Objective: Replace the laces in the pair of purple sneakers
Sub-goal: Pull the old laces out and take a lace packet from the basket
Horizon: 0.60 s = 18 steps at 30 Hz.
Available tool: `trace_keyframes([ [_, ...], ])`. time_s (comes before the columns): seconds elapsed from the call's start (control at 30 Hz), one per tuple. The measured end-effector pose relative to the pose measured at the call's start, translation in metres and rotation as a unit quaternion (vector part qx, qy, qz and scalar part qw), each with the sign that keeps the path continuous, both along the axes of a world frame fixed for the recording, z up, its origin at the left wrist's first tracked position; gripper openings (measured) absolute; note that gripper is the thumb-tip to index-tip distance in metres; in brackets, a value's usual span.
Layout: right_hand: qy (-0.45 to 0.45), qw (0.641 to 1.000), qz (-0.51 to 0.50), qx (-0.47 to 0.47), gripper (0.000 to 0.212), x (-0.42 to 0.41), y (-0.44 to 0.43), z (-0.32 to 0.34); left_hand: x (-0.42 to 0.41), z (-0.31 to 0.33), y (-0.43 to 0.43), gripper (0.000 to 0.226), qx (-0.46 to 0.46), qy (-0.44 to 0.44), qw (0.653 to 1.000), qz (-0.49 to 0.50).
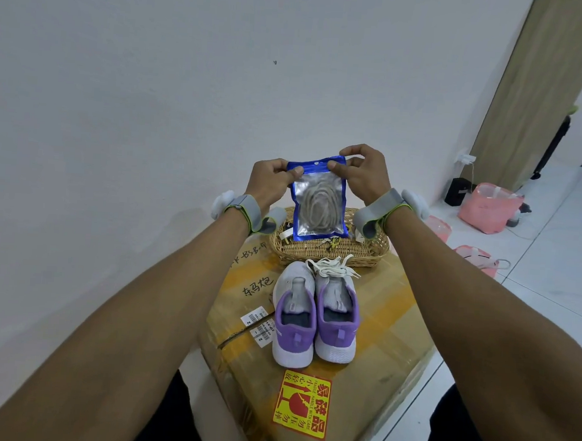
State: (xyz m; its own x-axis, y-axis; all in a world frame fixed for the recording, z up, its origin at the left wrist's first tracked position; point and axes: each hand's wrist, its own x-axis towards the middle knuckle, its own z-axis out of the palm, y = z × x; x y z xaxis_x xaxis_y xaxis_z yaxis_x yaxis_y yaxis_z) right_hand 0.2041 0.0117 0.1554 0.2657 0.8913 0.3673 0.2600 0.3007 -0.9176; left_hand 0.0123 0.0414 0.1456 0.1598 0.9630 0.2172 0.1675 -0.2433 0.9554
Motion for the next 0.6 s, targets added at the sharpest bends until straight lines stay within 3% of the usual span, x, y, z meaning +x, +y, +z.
trace_keyframes([
  [0.13, 0.003, 1.0, 0.024, -0.001, 0.036, 0.0, -0.006, 0.004, -0.002, 0.0, -0.003, 0.014, -0.056, -0.026, 0.998, -0.031],
  [0.3, 0.018, 0.999, 0.036, -0.009, 0.034, -0.005, -0.004, 0.001, 0.004, 0.001, -0.004, 0.011, -0.028, -0.018, 0.999, -0.024],
  [0.43, -0.025, 0.999, 0.024, -0.022, 0.032, -0.007, -0.001, -0.005, 0.01, 0.001, -0.004, 0.012, 0.007, 0.001, 1.0, 0.0],
  [0.6, -0.051, 0.998, 0.01, -0.023, 0.035, 0.0, 0.005, -0.01, 0.02, -0.002, -0.002, 0.01, -0.014, 0.007, 1.0, -0.016],
])
